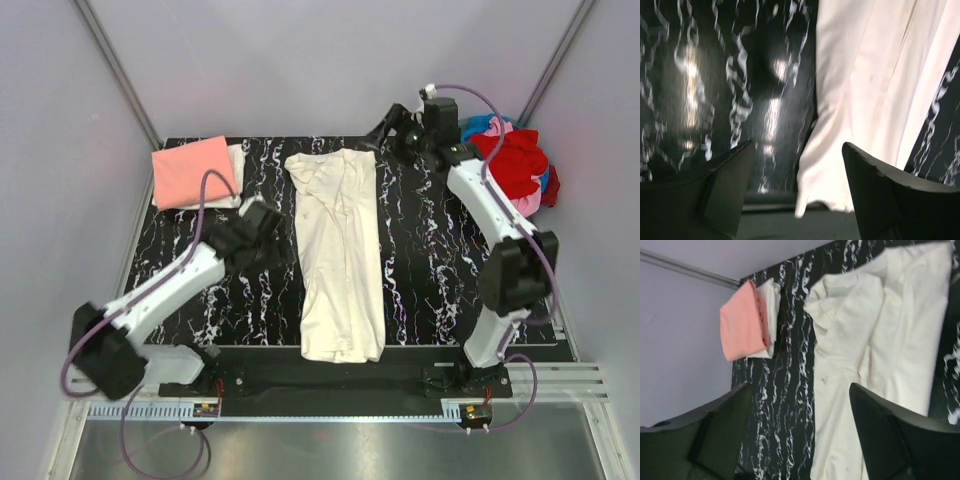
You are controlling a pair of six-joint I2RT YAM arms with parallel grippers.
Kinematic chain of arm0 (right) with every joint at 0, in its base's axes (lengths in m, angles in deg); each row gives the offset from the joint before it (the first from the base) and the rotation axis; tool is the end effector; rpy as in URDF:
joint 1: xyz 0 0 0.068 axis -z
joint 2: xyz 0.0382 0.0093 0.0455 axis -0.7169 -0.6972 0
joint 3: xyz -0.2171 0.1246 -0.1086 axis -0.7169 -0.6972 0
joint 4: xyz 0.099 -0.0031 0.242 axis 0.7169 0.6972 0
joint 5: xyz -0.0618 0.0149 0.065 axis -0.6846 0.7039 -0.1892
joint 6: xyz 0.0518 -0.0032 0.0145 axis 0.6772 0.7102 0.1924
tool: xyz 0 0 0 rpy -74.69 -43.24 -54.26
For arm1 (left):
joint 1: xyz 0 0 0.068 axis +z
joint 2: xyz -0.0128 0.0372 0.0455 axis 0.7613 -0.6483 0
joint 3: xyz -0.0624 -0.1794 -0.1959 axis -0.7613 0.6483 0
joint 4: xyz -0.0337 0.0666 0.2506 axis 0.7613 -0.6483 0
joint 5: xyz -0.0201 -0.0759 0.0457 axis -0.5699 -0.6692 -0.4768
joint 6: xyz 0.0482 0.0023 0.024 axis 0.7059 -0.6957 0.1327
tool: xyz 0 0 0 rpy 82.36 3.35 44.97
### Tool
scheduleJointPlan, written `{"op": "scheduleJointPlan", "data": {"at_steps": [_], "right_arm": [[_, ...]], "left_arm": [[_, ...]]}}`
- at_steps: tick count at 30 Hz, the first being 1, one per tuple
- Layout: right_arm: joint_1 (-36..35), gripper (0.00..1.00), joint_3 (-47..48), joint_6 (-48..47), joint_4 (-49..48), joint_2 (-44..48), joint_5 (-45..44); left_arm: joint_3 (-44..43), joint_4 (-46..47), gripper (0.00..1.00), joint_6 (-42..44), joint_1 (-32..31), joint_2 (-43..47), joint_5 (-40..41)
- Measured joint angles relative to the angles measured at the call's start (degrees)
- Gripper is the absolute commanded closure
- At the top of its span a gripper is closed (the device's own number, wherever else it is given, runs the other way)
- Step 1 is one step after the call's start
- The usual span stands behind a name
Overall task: Fold and stack the t-shirts
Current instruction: Fold the tshirt
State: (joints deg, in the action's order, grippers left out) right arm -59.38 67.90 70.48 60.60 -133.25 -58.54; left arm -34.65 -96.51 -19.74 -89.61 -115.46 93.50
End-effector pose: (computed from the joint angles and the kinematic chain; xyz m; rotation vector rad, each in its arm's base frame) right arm 0.4372 0.1182 0.3540 0.1982 2.0917 0.9062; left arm 0.1790 -0.1406 0.2760 -0.3447 2.5738 -0.3275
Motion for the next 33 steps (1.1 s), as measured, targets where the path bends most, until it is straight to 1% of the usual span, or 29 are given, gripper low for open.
{"op": "scheduleJointPlan", "data": {"at_steps": [1,2,3,4,6,7,8,12,14,17,20,22,26,29,33], "right_arm": [[-0.28,0.21,-5.79,-0.28,-0.66,4.61,-0.57],[-0.74,0.23,-10.88,-0.48,-0.33,8.59,-1.36],[-1.46,0.29,-15.39,-0.61,0.04,11.98,-2.16],[-2.67,0.3,-19.47,-0.74,-0.02,14.58,-3.43],[-6.6,0.31,-26.71,-1.11,2.32,19.02,-6.1],[-9.84,0.32,-29.64,-1.4,4.22,20.55,-8.02],[-12.79,0.33,-31.23,-1.57,5.79,21.44,-9.16],[-27.26,0.37,-34.64,-1.55,13.0,24.35,-15.5],[-33.62,0.38,-34.95,-0.98,16.24,25.81,-18.34],[-40.33,0.38,-34.93,0.5,19.45,26.97,-22.86],[-46.34,0.36,-34.56,2.23,22.32,25.49,-25.94],[-51.12,0.35,-33.64,3.58,24.02,22.34,-27.34],[-57.61,0.33,-31.63,5.16,24.41,14.73,-27.89],[-60.13,0.33,-30.08,5.62,24.55,9.73,-27.8],[-61.02,0.33,-27.8,5.6,24.09,5.09,-27.61]], "left_arm": [[-2.86,1.22,0.31,2.58,2.95,-4.22,-0.66],[-5.92,2.56,0.32,4.79,5.25,-8.63,-1.46],[-9.62,3.28,0.33,6.84,7.54,-13.18,-2.34],[-13.03,4.96,0.37,8.74,9.62,-17.51,-3.34],[-19.69,6.88,0.39,11.78,13.4,-25.64,-5.79],[-23.54,7.56,0.4,13.22,15.26,-29.94,-7.06],[-27.06,8.72,0.39,14.51,16.68,-33.94,-8.13],[-45.97,7.21,0.41,19.1,21.2,-51.32,-10.88],[-52.96,6.99,0.41,20.37,22.77,-57.75,-12.66],[-61.72,6.43,0.4,21.49,24.94,-65.77,-15.82],[-68.22,6.21,0.39,21.92,26.71,-71.73,-17.88],[-72.02,6.08,0.39,21.9,27.67,-75.1,-19.37],[-74.71,7.5,0.4,21.66,29.09,-78.58,-21.03],[-75.65,9.11,0.42,21.11,29.49,-79.25,-21.97],[-76.81,12.09,0.46,20.24,29.49,-80.91,-23.78]]}}
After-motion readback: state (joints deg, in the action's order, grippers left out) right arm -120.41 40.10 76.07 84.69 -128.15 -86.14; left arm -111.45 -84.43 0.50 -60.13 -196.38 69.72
